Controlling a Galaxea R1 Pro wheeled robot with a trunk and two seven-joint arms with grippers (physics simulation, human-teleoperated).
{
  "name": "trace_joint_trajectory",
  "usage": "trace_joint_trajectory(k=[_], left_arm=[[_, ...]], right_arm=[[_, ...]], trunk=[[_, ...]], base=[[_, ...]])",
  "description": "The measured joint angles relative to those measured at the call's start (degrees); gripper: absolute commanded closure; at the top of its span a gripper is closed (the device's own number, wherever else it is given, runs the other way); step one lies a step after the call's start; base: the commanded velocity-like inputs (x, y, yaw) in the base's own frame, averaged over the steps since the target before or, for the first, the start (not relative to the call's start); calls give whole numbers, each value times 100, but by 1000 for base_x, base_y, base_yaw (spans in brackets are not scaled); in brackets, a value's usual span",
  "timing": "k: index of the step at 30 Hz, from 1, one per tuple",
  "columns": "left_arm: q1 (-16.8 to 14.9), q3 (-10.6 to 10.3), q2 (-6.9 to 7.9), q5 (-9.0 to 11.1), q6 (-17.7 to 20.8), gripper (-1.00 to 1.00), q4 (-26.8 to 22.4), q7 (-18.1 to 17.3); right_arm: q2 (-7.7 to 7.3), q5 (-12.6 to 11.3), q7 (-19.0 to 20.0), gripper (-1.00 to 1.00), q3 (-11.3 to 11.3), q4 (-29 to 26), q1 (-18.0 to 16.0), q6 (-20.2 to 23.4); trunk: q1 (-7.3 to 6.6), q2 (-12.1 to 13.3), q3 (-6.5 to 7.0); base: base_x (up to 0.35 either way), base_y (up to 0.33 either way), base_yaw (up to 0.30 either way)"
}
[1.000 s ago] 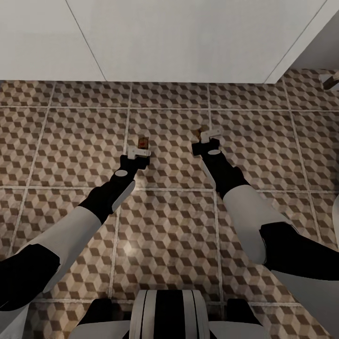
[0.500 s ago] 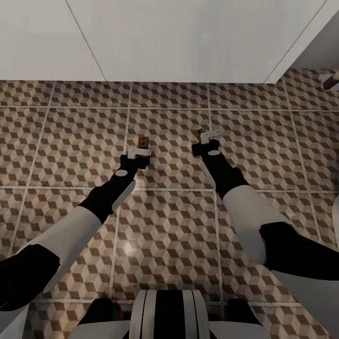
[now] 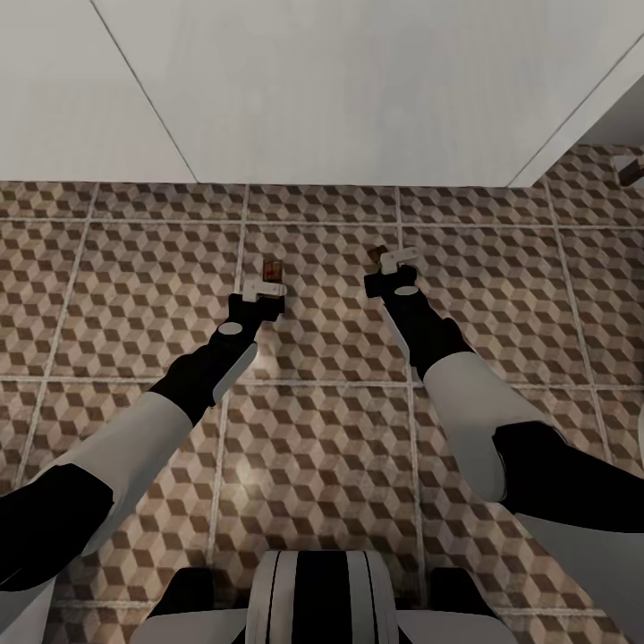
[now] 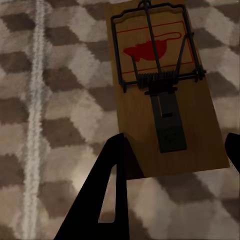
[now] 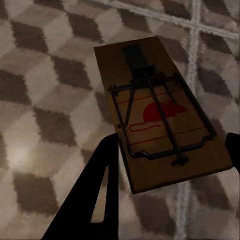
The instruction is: Take the four mousetraps from the cabinet in the bathroom and place them on the bathroom floor. Make sure all four end up on the same floor surface, and ensure that at least two of them are either under or directly next to the same bathroom sink.
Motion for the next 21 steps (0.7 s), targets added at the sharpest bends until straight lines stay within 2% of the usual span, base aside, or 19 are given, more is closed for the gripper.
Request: trace_joint_trajectory(k=[6, 21], left_arm=[[-3, -2, 11, -3, 0, 100, -4, -2], [-2, -5, 14, -3, 0, 100, 7, -2]], right_arm=[[0, 1, 0, 100, -1, 5, 0, -3], [0, 2, 0, 100, -1, 3, 0, -4]], trunk=[[1, 0, 0], [2, 0, 0]], base=[[163, 0, 0], [10, 0, 0]])
